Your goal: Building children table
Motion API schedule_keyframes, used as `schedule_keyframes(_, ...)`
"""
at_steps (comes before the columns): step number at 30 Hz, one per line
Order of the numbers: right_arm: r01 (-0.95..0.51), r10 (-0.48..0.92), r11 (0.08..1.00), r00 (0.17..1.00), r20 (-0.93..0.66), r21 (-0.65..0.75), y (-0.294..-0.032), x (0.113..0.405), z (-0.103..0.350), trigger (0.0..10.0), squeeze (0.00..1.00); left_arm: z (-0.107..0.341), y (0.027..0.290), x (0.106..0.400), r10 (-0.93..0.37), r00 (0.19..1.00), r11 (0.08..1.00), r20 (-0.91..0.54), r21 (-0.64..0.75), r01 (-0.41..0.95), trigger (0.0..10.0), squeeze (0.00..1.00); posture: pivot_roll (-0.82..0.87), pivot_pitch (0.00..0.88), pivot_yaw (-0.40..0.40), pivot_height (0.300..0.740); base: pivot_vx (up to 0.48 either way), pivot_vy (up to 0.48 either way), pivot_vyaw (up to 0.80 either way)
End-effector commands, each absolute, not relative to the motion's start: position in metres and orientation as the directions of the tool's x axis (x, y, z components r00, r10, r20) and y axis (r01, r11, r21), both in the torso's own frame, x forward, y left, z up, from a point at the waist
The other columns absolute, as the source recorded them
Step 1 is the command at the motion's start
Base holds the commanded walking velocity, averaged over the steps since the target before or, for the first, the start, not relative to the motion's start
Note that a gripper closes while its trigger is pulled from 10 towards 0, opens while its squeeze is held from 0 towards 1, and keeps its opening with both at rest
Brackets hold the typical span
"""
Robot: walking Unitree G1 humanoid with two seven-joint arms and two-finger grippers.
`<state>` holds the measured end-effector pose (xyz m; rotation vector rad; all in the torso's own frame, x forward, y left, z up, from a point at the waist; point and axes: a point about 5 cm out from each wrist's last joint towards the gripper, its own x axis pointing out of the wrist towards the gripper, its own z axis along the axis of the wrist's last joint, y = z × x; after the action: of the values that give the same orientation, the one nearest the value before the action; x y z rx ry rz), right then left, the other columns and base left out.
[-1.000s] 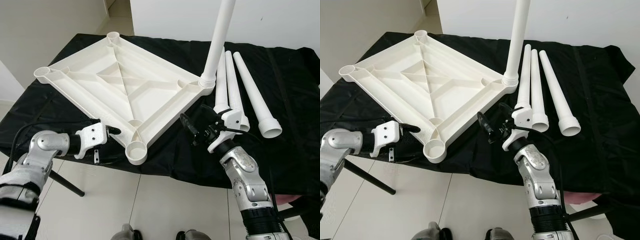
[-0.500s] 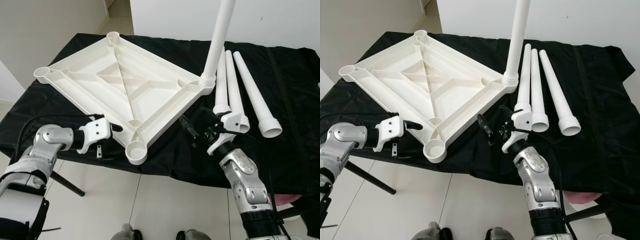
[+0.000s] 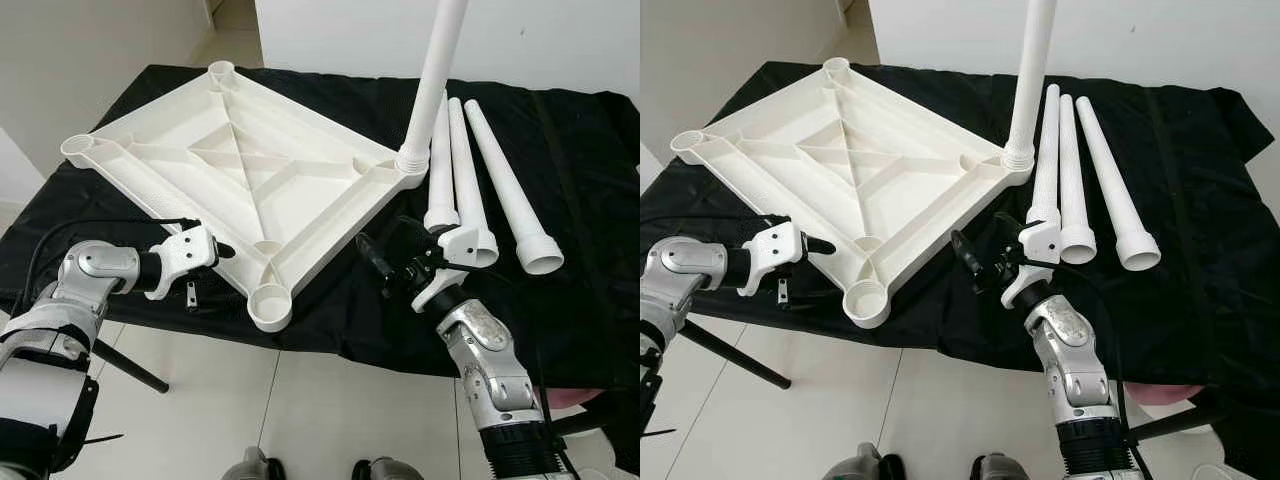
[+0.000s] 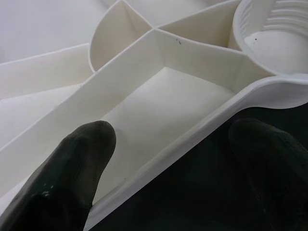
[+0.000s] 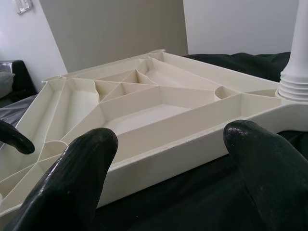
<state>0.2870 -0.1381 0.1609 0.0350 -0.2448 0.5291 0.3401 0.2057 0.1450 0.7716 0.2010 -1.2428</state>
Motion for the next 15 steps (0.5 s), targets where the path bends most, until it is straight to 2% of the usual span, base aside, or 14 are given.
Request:
schedule_keyframes(1,-0.509,0.5,0.86,0.835,0.23,-0.022,-0.136,0.2841,0.1586,10.0,0.0,0.1365,0.2113,0.336,-0.747,0.308,0.086,-0.59,0.373,0.924,10.0,0.0,-0.08,0.145,0.093,0.74,0.0,0.0,0.0)
schedule_keyframes(2,-0.506,0.497,0.862,0.837,0.228,-0.022,-0.1363,0.2834,0.1581,10.0,0.0,0.1353,0.2105,0.3358,-0.743,0.291,0.072,-0.603,0.361,0.93,7.9,0.0,-0.08,0.151,0.096,0.74,0.0,0.0,0.0)
schedule_keyframes(3,-0.503,0.494,0.864,0.839,0.228,-0.021,-0.1366,0.2827,0.158,10.0,0.0,0.1343,0.2096,0.3355,-0.741,0.279,0.061,-0.611,0.353,0.934,4.9,0.0,-0.09,0.153,0.098,0.74,0.0,0.0,0.0)
schedule_keyframes(5,-0.499,0.49,0.866,0.842,0.226,-0.02,-0.1372,0.2823,0.158,10.0,0.0,0.1325,0.2082,0.3347,-0.741,0.258,0.044,-0.62,0.337,0.94,4.5,0.0,-0.09,0.153,0.098,0.74,0.0,0.0,0.0)
schedule_keyframes(9,-0.498,0.489,0.867,0.842,0.227,-0.02,-0.1374,0.2823,0.1583,10.0,0.0,0.1315,0.2079,0.3343,-0.739,0.249,0.037,-0.626,0.332,0.943,4.4,0.0,-0.09,0.155,0.099,0.74,0.0,0.0,0.0)
schedule_keyframes(10,-0.497,0.488,0.868,0.843,0.227,-0.021,-0.1376,0.2823,0.1584,10.0,0.0,0.1305,0.2074,0.3339,-0.738,0.244,0.031,-0.629,0.329,0.944,1.1,0.0,-0.09,0.156,0.099,0.74,0.0,0.0,0.0)
schedule_keyframes(11,-0.495,0.487,0.868,0.843,0.227,-0.023,-0.1378,0.2822,0.1585,10.0,0.0,0.1292,0.2072,0.3333,-0.735,0.235,0.023,-0.636,0.324,0.946,0.0,0.0,-0.09,0.156,0.1,0.74,0.0,0.0,0.0)
schedule_keyframes(15,-0.492,0.483,0.871,0.845,0.227,-0.022,-0.1384,0.2821,0.1587,10.0,0.0,0.1282,0.2068,0.333,-0.735,0.233,0.021,-0.637,0.322,0.947,0.1,0.0,-0.09,0.155,0.1,0.74,0.0,0.0,0.0)
